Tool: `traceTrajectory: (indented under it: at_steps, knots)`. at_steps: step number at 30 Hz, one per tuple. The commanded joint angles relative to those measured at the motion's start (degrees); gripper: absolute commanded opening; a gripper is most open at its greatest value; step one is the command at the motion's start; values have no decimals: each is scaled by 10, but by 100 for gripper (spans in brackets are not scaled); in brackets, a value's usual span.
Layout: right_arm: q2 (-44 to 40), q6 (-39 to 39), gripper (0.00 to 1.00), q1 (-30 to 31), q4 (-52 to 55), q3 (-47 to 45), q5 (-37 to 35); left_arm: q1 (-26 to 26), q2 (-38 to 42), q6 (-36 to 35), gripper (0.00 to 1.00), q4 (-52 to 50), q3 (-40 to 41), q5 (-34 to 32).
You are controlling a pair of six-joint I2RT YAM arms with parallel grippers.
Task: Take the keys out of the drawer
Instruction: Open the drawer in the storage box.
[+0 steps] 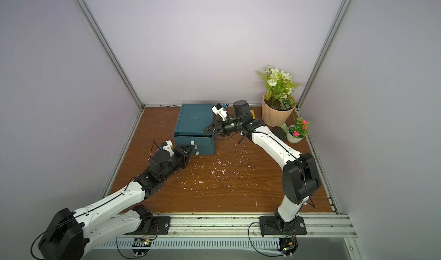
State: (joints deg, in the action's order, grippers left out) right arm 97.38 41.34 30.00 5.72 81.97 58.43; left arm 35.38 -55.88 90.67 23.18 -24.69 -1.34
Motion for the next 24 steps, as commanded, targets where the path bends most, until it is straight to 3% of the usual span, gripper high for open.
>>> traceTrajectory:
  at_steps: [1, 7, 24]
  knots:
    - [-4, 34, 25, 0, -51, -9, 76, 7, 20, 0, 0, -21, 12, 9]
    - [-4, 42, 23, 0, -49, -16, 104, 7, 49, 2, 0, -39, 28, 6]
    - [-8, 15, 25, 0, -13, 0, 60, 12, 162, -27, 0, -169, 28, 54]
